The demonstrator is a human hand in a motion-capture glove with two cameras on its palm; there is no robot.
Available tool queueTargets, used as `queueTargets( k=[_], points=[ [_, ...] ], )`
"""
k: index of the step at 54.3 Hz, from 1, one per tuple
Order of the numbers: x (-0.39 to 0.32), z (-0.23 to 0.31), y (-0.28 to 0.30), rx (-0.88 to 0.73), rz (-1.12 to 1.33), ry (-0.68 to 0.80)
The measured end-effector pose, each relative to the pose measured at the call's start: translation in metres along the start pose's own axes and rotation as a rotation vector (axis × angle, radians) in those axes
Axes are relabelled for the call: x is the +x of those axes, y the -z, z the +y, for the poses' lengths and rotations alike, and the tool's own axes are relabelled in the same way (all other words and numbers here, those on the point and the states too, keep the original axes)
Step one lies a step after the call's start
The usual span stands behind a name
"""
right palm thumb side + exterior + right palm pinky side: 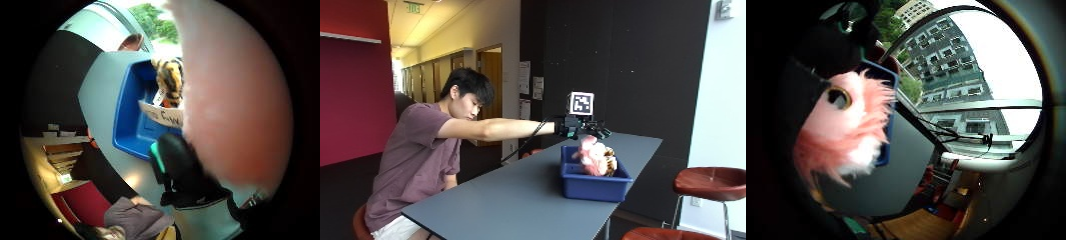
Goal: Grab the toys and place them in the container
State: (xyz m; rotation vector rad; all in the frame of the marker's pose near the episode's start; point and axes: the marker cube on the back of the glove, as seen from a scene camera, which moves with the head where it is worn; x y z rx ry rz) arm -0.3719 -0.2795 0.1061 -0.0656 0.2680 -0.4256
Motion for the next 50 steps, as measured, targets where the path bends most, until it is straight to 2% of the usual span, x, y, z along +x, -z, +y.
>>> queueTargets(
  k=[3, 7, 10, 13, 17, 19, 24, 31, 33, 36, 38, 41, 46, 50],
  points=[
    [0.007, 0.004, -0.003, -0.011, -0.03, -0.005],
    [0.009, 0.004, 0.001, 0.011, -0.096, -0.146],
    [0.013, 0.008, 0.005, 0.035, -0.098, -0.175],
    [0.015, 0.009, 0.011, 0.062, -0.127, -0.269],
    [0.024, 0.026, 0.011, 0.084, -0.084, -0.058],
    [0.026, 0.03, 0.011, 0.09, -0.074, -0.035],
    [0.029, 0.026, 0.015, 0.088, -0.131, -0.308],
    [0.026, 0.042, 0.012, 0.077, -0.077, -0.065],
    [0.026, 0.043, 0.011, 0.065, -0.086, -0.077],
    [0.029, 0.039, 0.011, 0.05, -0.107, -0.205],
    [0.03, 0.038, 0.01, 0.046, -0.104, -0.233],
    [0.027, 0.04, 0.008, 0.043, -0.092, -0.185],
    [0.028, 0.047, 0.008, 0.052, -0.104, -0.021],
    [0.033, 0.05, 0.008, 0.052, -0.085, 0.007]
  ],
)
